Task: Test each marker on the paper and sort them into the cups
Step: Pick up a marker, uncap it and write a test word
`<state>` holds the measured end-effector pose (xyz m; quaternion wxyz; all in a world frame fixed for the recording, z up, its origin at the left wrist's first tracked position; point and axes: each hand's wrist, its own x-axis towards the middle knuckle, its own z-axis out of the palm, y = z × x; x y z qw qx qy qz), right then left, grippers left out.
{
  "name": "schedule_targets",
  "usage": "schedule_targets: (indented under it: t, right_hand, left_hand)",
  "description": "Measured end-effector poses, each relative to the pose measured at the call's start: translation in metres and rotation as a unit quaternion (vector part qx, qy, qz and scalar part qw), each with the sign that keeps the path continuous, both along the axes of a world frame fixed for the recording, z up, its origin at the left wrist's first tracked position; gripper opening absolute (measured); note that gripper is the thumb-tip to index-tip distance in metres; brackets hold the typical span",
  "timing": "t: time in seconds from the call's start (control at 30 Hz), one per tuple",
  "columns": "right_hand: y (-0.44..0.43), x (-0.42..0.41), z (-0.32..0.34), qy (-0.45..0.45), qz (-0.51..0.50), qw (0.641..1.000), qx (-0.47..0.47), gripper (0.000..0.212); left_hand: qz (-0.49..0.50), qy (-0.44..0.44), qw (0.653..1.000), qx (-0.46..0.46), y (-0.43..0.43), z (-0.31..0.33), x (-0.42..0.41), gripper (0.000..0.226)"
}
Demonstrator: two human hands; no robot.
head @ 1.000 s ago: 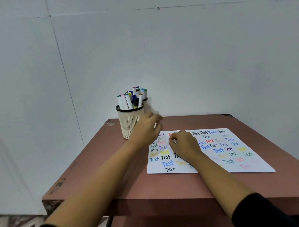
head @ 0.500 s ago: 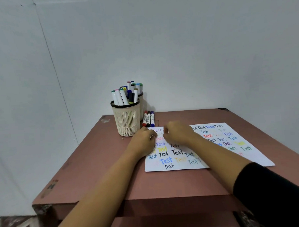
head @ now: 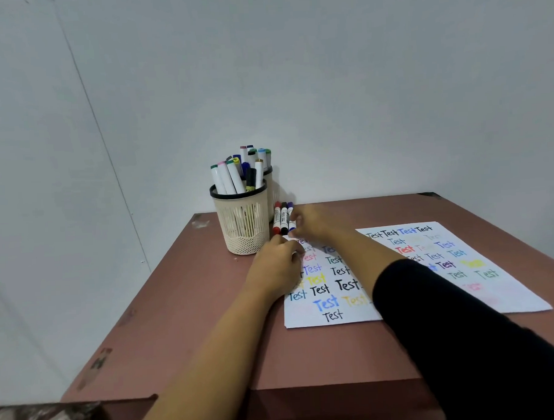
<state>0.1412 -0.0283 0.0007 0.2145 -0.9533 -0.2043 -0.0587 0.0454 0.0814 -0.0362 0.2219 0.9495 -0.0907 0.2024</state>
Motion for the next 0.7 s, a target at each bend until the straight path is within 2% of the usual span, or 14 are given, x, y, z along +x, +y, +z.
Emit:
schedule_targets:
  t: [0.23,0.37,0.5,0.7]
  right_hand:
    - [-0.001,0.006,-0.006,-0.015,-0.034,0.999,0.004,0.018]
    - [-0.003,0.004,-0.009,-0.04,-0.034,0.998,0.018,0.028]
    - [-0.009,0.002,-0.009,-0.065,-0.066,0.987,0.131,0.03]
    - [-0.029,-0.017,0.01,-0.124,-0.114,0.946,0.277,0.03]
  left_hand:
    - [0.011,0.013,1.0,0.014,0.001,0.001,0.001,0.028]
    - [0.011,0.017,1.0,0.016,0.001,0.001,0.002,0.028]
    - [0.009,0.019,1.0,0.009,0.001,0.002,0.001,0.027]
    - [0.004,-0.015,0.999,-0.037,0.0,0.007,-0.003,0.027]
